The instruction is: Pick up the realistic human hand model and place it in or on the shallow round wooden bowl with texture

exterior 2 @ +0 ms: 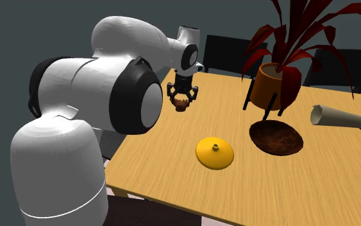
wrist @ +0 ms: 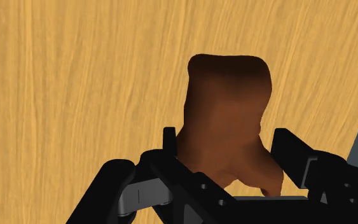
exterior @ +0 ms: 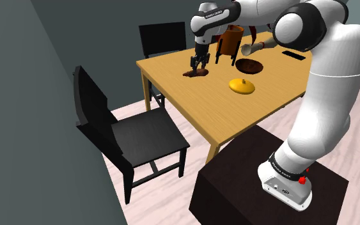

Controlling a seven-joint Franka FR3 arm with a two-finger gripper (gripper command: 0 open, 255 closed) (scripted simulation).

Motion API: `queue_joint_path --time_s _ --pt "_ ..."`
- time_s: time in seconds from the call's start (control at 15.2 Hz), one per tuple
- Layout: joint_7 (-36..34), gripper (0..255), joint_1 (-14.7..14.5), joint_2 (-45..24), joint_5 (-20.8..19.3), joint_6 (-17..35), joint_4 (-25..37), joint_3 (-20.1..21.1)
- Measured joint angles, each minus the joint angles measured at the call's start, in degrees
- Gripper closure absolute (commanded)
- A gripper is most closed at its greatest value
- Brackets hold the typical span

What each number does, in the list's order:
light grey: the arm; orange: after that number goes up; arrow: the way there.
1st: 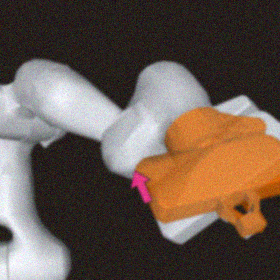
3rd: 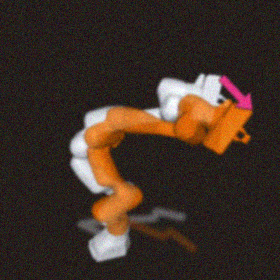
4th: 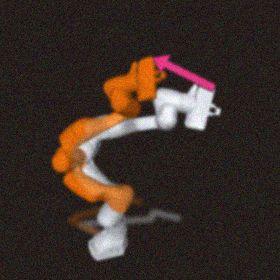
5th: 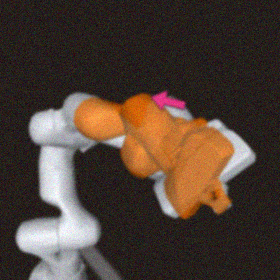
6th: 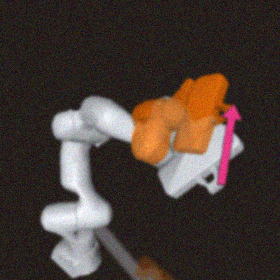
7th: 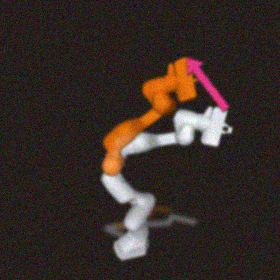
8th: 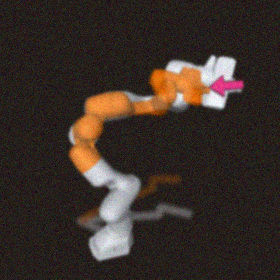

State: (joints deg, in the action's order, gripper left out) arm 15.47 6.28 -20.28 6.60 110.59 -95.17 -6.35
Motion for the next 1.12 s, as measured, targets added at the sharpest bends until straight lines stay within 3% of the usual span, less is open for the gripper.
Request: queue_joint_path --time_s 0.79,1.12 --pt "-0.79 255 0.05 1.96 -0.47 -8.50 6.58 -0.15" --pt "3.97 255 3.20 2.93 -0.51 -9.37 6.08 -1.92"
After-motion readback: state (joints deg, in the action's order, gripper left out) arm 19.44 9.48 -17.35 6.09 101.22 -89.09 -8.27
